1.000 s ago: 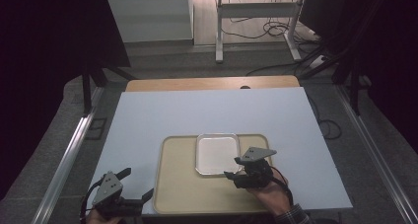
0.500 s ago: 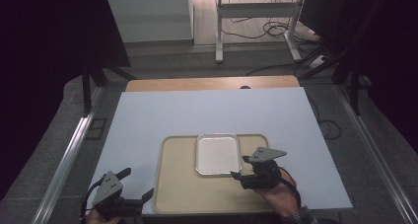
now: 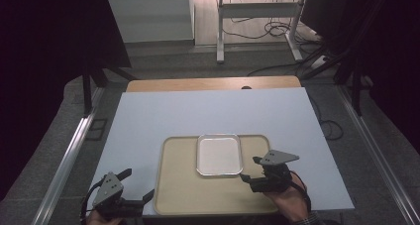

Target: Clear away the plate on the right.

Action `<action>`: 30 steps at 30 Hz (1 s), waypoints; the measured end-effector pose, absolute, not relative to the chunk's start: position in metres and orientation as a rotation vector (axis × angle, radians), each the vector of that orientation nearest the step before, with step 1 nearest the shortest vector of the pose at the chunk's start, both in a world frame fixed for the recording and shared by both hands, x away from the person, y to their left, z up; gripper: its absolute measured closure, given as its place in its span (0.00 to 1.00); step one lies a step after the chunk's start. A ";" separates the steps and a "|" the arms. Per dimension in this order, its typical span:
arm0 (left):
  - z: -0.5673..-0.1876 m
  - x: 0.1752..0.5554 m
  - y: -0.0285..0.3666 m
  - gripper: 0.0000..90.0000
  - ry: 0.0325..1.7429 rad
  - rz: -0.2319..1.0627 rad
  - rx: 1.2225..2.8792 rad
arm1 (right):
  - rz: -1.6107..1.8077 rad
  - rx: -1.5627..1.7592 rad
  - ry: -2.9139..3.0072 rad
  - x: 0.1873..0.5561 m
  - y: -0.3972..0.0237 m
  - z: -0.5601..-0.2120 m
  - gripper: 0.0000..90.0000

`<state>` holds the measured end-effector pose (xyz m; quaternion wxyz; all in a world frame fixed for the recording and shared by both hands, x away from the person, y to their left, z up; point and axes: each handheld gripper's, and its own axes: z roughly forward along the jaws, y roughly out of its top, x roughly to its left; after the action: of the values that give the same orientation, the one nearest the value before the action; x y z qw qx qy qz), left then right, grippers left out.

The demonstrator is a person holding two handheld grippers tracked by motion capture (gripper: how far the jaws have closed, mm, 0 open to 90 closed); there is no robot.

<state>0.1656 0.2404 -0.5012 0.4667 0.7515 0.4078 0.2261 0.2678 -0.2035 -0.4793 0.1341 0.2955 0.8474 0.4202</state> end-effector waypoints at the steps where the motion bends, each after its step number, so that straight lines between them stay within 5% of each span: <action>1: -0.501 0.166 0.240 0.00 1.001 0.554 1.844 | 1.216 0.859 2.451 0.267 -0.207 -0.479 0.27; 30: -0.501 0.166 0.242 0.00 1.004 0.545 1.832 | 1.225 0.939 2.350 0.254 -0.255 -0.475 0.10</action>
<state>0.1660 0.2419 -0.5014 0.4716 0.7482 0.4101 0.2227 0.2544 -0.2550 -0.4749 0.1641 0.3295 0.8245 0.4297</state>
